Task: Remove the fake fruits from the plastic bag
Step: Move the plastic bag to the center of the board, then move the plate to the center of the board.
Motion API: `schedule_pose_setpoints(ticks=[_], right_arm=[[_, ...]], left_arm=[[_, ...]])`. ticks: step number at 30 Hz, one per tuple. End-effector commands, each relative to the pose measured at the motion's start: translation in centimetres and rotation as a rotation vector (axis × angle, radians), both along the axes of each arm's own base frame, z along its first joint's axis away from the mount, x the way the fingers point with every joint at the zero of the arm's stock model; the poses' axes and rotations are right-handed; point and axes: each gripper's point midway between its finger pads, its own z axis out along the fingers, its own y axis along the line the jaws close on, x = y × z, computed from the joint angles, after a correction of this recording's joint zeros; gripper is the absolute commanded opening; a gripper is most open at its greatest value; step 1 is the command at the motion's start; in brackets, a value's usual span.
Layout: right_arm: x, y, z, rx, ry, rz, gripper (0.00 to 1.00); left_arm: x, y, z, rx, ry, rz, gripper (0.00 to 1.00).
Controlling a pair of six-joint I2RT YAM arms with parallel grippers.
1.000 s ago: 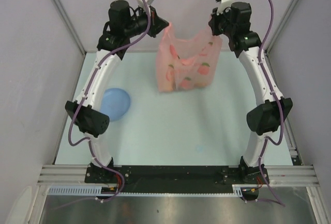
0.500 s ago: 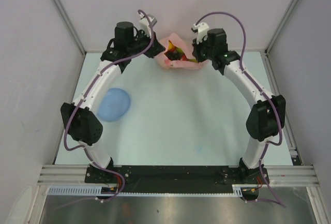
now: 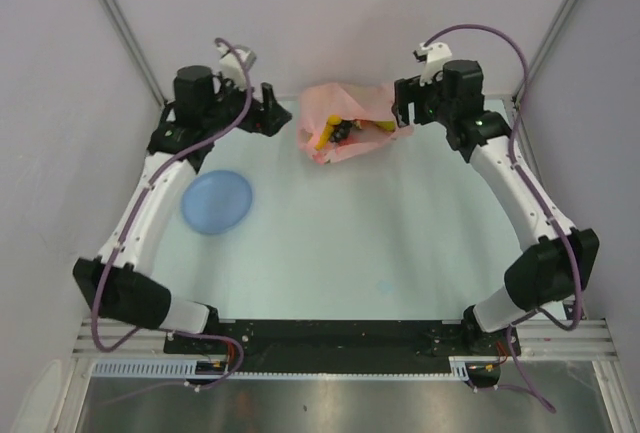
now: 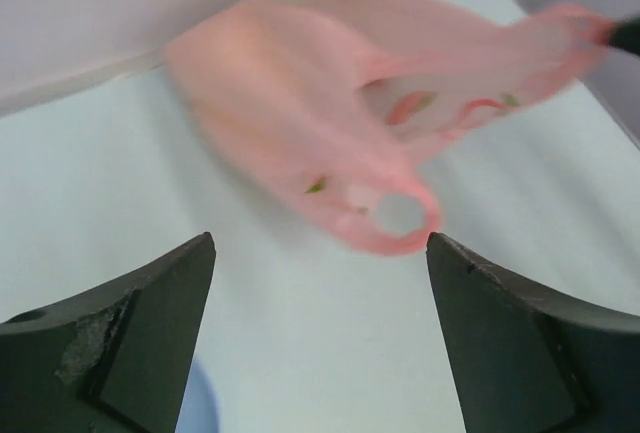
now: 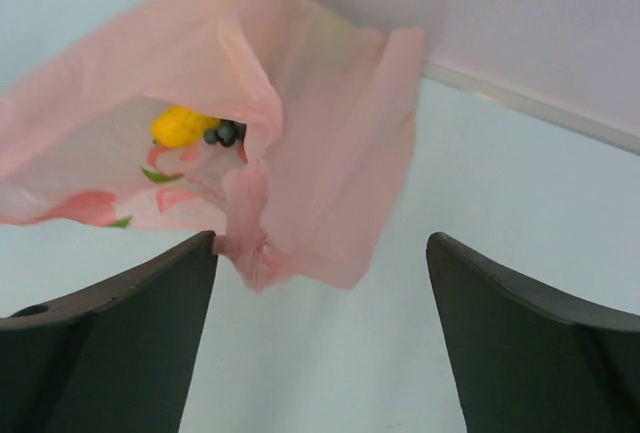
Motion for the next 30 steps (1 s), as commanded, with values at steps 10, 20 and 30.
schedule_pose_setpoints(ticks=[10, 20, 30], right_arm=[[-7.4, 0.1, 2.7, 0.077, -0.001, 0.029, 0.94], [-8.2, 1.2, 2.1, 0.100, 0.014, 0.070, 0.54], [-8.5, 0.5, 1.6, 0.085, 0.017, 0.048, 0.30]], left_arm=[[-3.0, 25.6, -15.0, -0.074, 0.477, 1.039, 0.89], [-0.7, 23.6, -24.8, -0.018, 0.695, 0.856, 0.00], [-1.1, 17.2, -30.8, 0.180, 0.786, 0.595, 0.01]])
